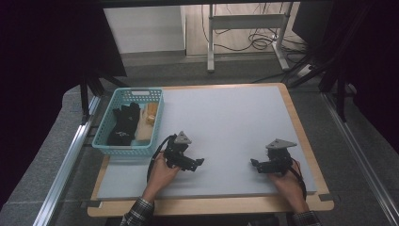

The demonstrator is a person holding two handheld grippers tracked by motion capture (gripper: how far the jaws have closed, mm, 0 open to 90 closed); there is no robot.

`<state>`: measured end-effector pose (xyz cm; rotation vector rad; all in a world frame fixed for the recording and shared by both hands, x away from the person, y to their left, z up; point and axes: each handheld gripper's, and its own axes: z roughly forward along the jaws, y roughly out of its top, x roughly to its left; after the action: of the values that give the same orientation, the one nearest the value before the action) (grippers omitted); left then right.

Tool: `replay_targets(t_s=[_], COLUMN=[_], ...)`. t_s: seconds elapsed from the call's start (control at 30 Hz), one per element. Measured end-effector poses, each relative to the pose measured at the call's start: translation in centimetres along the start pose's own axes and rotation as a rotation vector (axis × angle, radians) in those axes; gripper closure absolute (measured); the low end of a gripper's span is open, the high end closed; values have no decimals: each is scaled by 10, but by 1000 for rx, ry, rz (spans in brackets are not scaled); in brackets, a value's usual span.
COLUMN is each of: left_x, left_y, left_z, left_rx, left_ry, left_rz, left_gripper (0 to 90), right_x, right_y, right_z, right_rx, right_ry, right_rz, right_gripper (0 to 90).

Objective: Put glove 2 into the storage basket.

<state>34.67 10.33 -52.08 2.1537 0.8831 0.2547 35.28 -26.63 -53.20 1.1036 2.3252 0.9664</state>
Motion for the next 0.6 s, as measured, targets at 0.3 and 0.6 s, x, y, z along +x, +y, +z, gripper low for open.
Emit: replay_targets(t_s=[0.3,0.6], left_x=[2,-1], left_y=[-19,-25], left_z=[7,12], left_rx=[47,63], left_ry=[45,83], left_rz=[-8,9], left_gripper=[0,0], right_x=[0,0], right_y=[0,0], right_z=[0,0], right_rx=[0,0], right_ry=[0,-1], right_rz=[-1,-1], right_gripper=[107,107])
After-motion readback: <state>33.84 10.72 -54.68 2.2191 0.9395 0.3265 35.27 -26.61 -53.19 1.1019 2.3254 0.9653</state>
